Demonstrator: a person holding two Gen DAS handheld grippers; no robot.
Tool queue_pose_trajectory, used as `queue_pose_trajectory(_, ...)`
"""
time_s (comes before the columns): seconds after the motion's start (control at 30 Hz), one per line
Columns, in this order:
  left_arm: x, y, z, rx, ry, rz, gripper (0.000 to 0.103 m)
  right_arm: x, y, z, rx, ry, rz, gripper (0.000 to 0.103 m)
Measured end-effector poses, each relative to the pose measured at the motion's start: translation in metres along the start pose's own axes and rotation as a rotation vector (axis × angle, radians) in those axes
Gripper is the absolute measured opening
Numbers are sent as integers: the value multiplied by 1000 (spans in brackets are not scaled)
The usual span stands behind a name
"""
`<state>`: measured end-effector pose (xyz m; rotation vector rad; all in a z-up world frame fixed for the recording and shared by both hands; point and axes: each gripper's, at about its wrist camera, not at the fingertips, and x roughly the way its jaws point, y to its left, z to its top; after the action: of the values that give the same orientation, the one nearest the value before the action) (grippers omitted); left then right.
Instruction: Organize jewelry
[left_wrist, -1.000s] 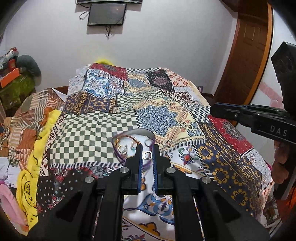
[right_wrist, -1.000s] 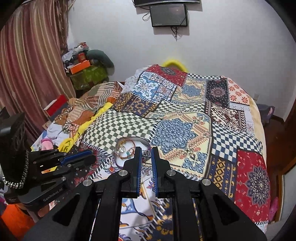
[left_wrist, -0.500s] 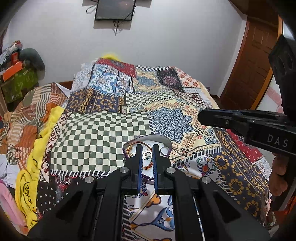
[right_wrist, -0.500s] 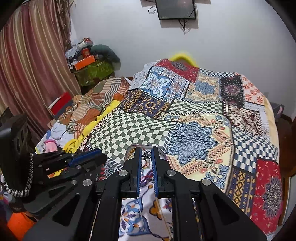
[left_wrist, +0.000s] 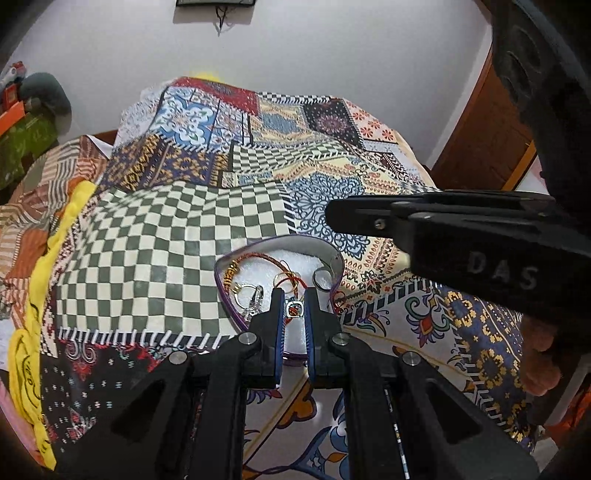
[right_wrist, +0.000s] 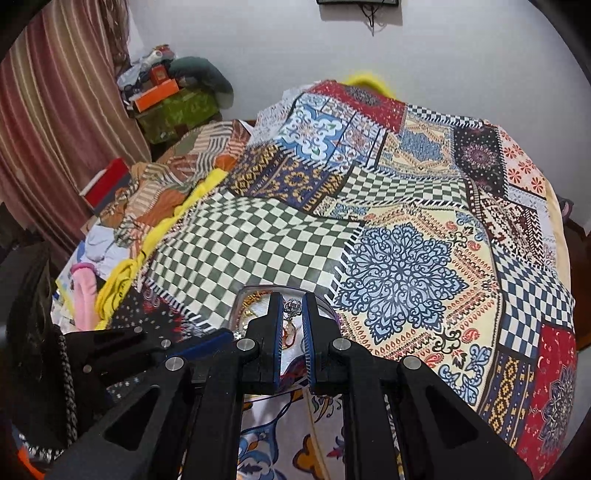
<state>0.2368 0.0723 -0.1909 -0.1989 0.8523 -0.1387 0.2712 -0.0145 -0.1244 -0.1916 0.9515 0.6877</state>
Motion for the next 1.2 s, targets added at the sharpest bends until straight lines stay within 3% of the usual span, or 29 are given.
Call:
queue_pose_trajectory(0.63,11,6,-2,-4,20,20,10,28,-3,-3,2,73,5,9)
queue_pose_trajectory(0.77,7,6,-3,-10,14,38,24,23,0,-4,-15,62,-19,16)
queue_pose_trajectory(0.9,-5,8,-3,-21,-3,48,29,11,4,-3,-26,31,-39,30)
queue_pose_trajectory(1.2,-61,1,7,-18,-112,88,29,-48,12,-5,-23,-117,-55,31)
